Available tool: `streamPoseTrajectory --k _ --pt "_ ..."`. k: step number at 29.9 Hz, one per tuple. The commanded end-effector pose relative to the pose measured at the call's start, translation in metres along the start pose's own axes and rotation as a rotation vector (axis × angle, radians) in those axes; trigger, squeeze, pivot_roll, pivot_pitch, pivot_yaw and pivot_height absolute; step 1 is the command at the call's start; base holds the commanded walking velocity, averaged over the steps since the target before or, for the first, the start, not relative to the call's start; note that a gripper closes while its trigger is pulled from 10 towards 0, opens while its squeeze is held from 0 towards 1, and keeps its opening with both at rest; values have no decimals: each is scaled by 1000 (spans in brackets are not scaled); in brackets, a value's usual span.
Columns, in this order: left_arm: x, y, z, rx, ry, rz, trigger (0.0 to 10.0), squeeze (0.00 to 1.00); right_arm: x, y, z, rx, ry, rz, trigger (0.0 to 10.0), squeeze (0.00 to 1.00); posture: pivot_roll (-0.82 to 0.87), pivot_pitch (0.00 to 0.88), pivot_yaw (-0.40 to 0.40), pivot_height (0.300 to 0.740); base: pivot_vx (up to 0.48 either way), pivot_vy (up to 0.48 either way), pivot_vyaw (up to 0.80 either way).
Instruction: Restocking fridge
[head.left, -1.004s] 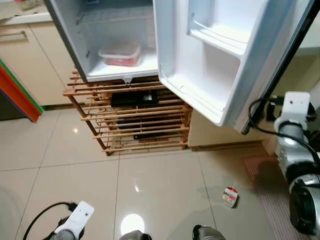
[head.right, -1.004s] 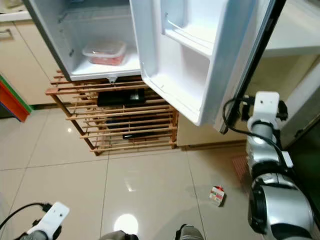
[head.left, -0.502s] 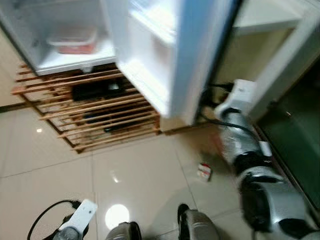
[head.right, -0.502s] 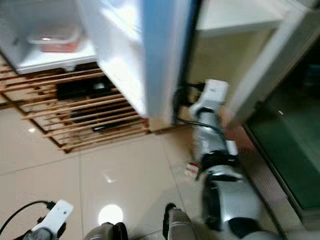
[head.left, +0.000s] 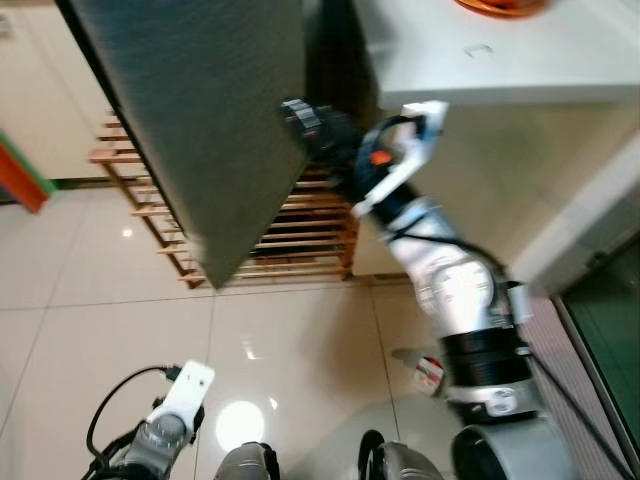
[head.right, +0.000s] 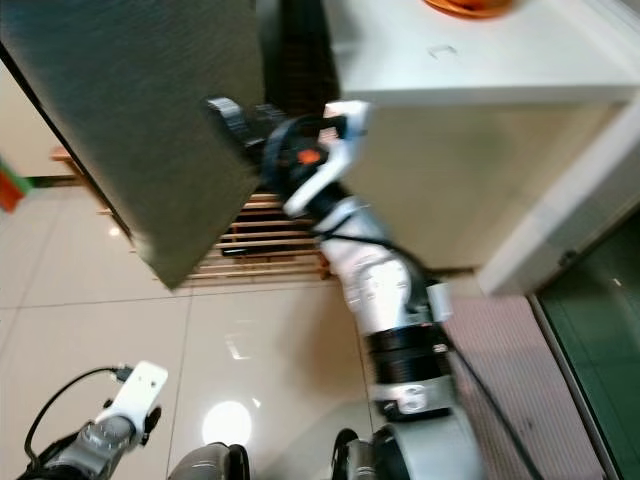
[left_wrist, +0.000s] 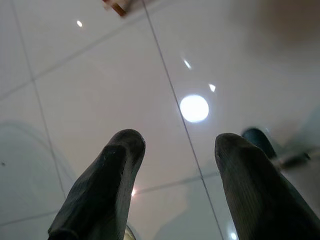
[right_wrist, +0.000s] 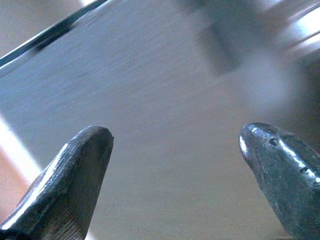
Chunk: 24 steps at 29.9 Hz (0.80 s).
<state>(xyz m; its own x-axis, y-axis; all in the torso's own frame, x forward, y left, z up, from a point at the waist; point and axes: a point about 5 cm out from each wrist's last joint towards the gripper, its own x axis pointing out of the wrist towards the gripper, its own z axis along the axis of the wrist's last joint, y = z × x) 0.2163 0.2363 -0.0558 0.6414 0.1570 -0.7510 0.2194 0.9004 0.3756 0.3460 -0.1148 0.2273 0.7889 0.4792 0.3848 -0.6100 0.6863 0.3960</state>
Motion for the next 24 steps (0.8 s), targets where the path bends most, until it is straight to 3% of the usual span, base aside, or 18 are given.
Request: streamPoseTrajectory --k 1,2,4,5,6,8,10,12,14,17,24 --pt "1 -1 7 -37 -35 -1 10000 0 -10 -19 -12 -153 77 -141 10000 0 -29 0 21 740 0 0 0" --pt "1 1 13 -73 -69 8 10000 0 -18 -34 -16 -264 139 -253 10000 0 -29 0 23 740 0 0 0" --pt "2 8 38 -154 -193 28 10000 0 -42 -68 -23 -359 210 -482 10000 0 -20 0 27 740 0 0 0" --pt "0 11 60 -220 -318 22 10000 0 -56 -79 -28 -357 234 -573 10000 0 -5 0 27 740 0 0 0" --pt "-12 18 100 -296 -546 21 10000 0 -77 -89 -38 -357 268 -657 10000 0 15 0 30 740 0 0 0" --pt "-12 18 100 -296 -546 21 10000 0 -77 -89 -38 -357 268 -657 10000 0 15 0 30 740 0 0 0" --pt "-48 21 151 -290 -829 11 10000 0 -100 -92 -56 -373 314 -690 10000 0 47 0 37 740 0 0 0" --pt "-80 14 181 -268 -990 -22 10000 0 -116 -93 -69 -378 348 -701 10000 0 50 0 33 740 0 0 0" --pt "-92 7 190 -304 -1028 -78 10000 0 -121 -92 -77 -380 364 -710 10000 0 53 0 20 740 0 0 0" --pt "-95 0 191 -347 -1012 -85 10000 0 -117 -89 -82 -385 368 -692 10000 0 47 0 1 740 0 0 0" --pt "-98 -8 191 -313 -952 -44 10000 0 -110 -81 -85 -405 347 -642 10000 0 55 0 -37 740 0 0 0"
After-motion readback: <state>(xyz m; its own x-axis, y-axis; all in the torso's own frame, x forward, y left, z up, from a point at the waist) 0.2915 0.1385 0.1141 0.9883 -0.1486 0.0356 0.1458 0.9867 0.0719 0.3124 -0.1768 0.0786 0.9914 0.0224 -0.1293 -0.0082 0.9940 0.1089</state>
